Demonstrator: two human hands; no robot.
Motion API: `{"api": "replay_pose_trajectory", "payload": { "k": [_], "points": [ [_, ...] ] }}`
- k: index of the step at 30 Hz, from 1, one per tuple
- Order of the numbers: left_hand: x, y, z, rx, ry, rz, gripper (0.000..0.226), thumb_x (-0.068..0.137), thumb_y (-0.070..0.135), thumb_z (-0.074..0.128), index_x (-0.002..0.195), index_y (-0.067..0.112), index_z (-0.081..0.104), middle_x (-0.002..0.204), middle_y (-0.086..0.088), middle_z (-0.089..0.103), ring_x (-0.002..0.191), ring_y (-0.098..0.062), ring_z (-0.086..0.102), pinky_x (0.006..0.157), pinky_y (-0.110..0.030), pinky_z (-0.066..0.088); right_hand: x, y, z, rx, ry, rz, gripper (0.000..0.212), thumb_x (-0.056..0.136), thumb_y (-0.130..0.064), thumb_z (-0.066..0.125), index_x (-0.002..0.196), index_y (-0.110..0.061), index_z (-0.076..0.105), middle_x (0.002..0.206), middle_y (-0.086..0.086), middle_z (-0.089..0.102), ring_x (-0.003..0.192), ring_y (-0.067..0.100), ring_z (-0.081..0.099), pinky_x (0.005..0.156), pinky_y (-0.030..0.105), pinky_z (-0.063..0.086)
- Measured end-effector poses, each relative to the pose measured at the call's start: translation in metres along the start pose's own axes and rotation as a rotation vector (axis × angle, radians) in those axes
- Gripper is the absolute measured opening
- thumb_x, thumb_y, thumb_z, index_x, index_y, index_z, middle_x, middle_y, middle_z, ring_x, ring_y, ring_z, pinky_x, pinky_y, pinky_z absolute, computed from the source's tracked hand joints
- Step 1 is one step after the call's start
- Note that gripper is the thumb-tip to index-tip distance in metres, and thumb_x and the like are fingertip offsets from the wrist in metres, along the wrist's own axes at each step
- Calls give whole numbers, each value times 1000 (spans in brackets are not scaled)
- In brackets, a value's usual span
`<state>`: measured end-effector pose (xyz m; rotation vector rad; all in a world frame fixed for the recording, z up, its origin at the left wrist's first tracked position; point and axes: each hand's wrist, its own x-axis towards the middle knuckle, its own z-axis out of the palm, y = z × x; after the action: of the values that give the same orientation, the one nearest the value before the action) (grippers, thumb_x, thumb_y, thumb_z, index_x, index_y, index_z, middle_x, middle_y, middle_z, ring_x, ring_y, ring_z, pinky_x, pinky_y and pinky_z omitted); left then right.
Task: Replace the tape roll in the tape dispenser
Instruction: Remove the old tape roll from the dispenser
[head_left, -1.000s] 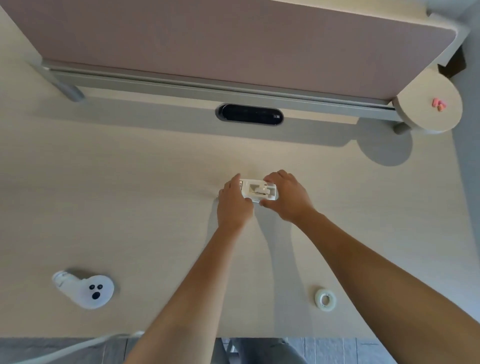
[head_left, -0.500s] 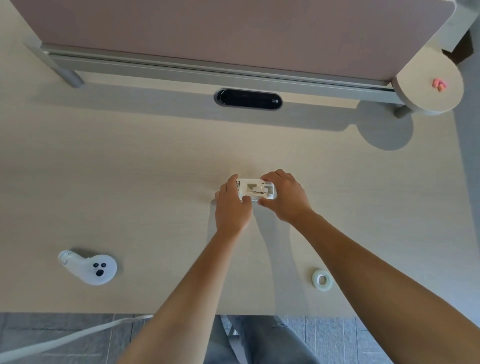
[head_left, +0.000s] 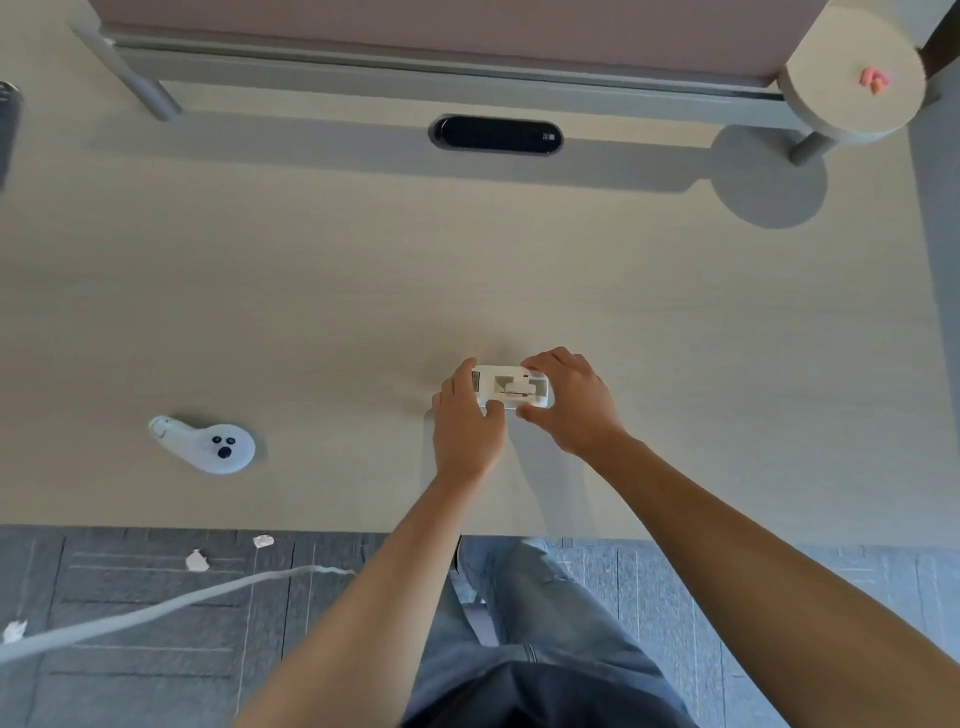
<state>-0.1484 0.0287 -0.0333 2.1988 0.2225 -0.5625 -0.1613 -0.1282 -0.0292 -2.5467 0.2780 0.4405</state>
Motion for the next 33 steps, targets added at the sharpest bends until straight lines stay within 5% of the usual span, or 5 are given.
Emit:
{"api": "replay_pose_trajectory", "payload": {
  "k": [16, 21, 26, 30, 33],
  "points": [
    [-34, -39, -3, 68, 15, 151, 58, 92, 2, 58, 147, 17, 47, 138, -6, 58, 128, -25, 50, 90, -24, 40, -38, 7, 25, 2, 28, -49, 59, 80, -37, 86, 134, -27, 62, 127, -9, 62, 118, 17, 56, 84, 27, 48],
    [-27, -56, 4, 113, 77, 275, 56, 86, 1, 59, 139, 17, 50, 123, -4, 58, 116, -27, 54, 90, -46, 56, -43, 20, 38, 51, 107, -104, 61, 79, -35, 87, 134, -25, 63, 124, -8, 64, 111, 18, 58, 83, 36, 55],
    [-18, -74, 11, 161, 146, 392, 56, 83, 8, 57, 137, 20, 50, 119, -2, 58, 111, -28, 54, 91, -48, 53, -47, 28, 56, 141, 218, -145, 61, 82, -29, 86, 138, -21, 63, 127, -6, 65, 113, 17, 57, 89, 34, 53],
    [-15, -86, 19, 147, 209, 448, 56, 86, 17, 54, 141, 22, 50, 119, -2, 58, 108, -29, 57, 89, -47, 54, -50, 38, 73, 220, 311, -154, 65, 83, -26, 86, 142, -18, 61, 129, -7, 66, 116, 16, 58, 97, 24, 48],
    [-16, -93, 29, 152, 279, 485, 64, 85, 11, 59, 147, 15, 48, 123, -7, 60, 111, -32, 57, 96, -47, 50, -55, 41, 90, 332, 391, -126, 68, 82, -20, 86, 144, -20, 59, 125, -24, 61, 117, 14, 60, 98, 11, 43]
  ]
}}
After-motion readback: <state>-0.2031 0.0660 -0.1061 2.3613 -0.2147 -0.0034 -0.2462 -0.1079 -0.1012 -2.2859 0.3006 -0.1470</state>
